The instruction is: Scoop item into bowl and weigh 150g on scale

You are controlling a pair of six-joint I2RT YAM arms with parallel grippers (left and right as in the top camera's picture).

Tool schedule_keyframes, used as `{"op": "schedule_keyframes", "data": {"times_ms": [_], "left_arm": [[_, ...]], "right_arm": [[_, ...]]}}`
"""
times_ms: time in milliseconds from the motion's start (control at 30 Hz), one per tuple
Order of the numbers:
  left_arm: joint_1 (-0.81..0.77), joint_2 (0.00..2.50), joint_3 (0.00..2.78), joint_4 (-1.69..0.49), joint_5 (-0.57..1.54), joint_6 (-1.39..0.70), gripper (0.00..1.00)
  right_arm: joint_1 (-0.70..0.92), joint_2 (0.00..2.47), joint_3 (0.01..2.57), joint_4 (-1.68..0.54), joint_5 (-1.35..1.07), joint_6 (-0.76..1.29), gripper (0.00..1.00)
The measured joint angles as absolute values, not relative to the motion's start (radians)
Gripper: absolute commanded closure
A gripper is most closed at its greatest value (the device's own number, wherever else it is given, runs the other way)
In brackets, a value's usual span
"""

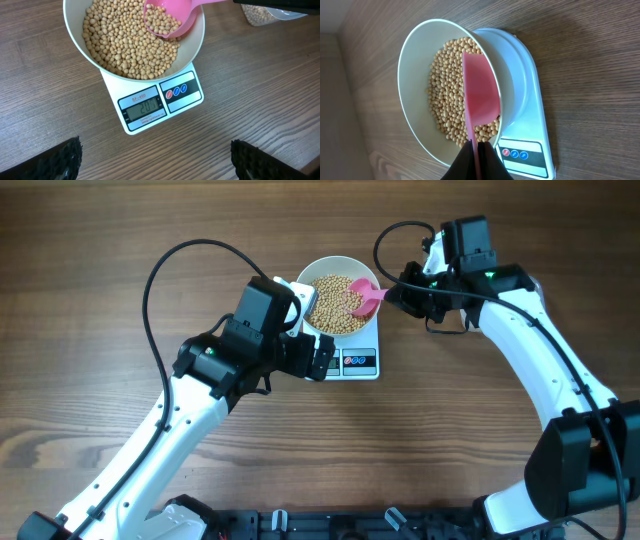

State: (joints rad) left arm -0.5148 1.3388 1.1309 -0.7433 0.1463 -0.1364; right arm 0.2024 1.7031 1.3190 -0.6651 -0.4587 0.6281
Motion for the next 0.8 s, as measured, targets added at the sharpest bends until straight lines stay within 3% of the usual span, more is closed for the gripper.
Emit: {"op": "schedule_keyframes", "data": {"times_ms": [800], "left_arm": [[-0.515, 1.339, 1.131, -0.743, 0.146, -0.136, 0.0]], "right_arm": [[0.202, 1.703, 1.319, -0.649, -0.435, 0.623, 0.96]]}}
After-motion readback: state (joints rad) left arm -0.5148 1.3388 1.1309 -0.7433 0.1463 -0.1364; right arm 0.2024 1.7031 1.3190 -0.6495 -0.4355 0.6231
